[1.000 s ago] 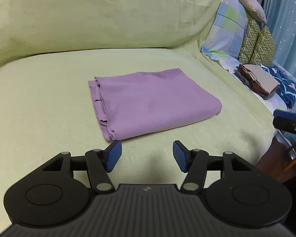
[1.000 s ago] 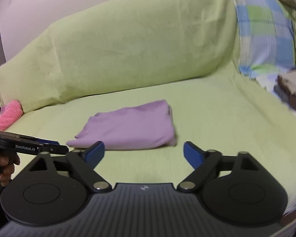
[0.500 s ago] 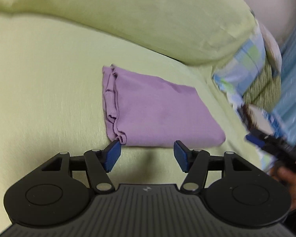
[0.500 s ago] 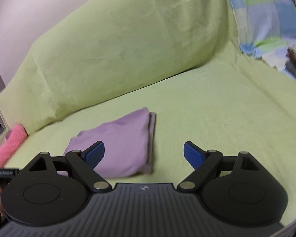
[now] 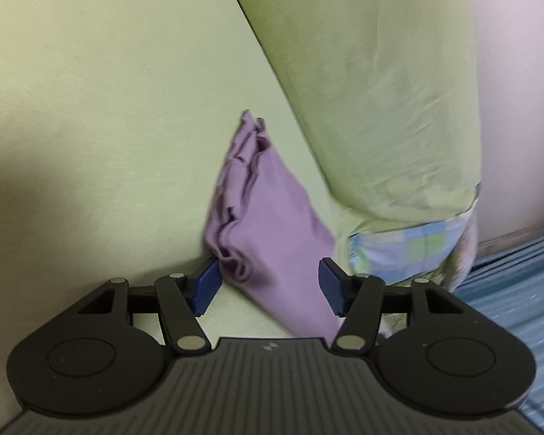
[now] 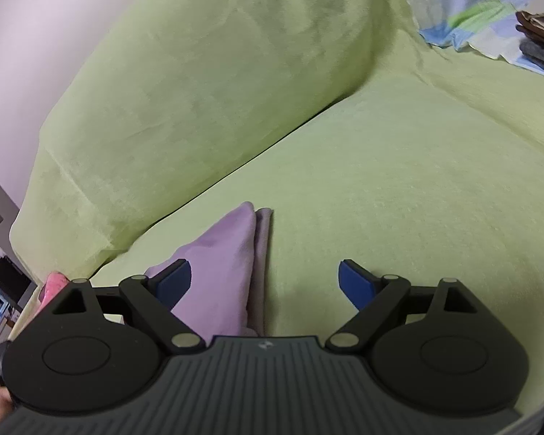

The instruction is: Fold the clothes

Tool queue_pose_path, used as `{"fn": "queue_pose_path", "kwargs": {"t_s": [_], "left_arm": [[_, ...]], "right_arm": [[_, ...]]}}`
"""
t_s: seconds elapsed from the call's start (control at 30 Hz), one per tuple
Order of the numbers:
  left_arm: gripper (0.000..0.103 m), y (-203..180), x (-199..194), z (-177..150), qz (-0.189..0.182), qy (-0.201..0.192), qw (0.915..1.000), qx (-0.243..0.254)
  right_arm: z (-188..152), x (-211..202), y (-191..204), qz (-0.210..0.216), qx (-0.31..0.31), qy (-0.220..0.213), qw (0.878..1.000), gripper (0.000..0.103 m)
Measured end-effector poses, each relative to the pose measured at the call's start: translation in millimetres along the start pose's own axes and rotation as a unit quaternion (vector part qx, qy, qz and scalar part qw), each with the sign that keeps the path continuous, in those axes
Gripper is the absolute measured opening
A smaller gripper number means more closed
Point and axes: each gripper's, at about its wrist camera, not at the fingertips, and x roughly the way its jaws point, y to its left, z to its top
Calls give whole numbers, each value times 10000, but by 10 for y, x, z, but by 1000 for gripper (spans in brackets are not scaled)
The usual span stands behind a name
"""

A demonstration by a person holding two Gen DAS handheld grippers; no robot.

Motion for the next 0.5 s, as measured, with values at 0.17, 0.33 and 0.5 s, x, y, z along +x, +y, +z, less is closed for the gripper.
{"fn": "queue_pose_path", "kwargs": {"t_s": [0.17, 0.33, 0.5], "left_arm": [[3, -53, 175, 3, 138, 251, 9984, 479], [3, -22, 43, 57, 252, 331, 9959, 807], [2, 55, -155, 178, 613, 420, 9918, 1043]], "right_arm": [[-68, 3, 73, 198, -414, 202, 9987, 86], [-192, 63, 213, 594, -1076, 670, 9902, 86], [-263, 106, 346, 1031, -1343, 858, 9818, 86]]}}
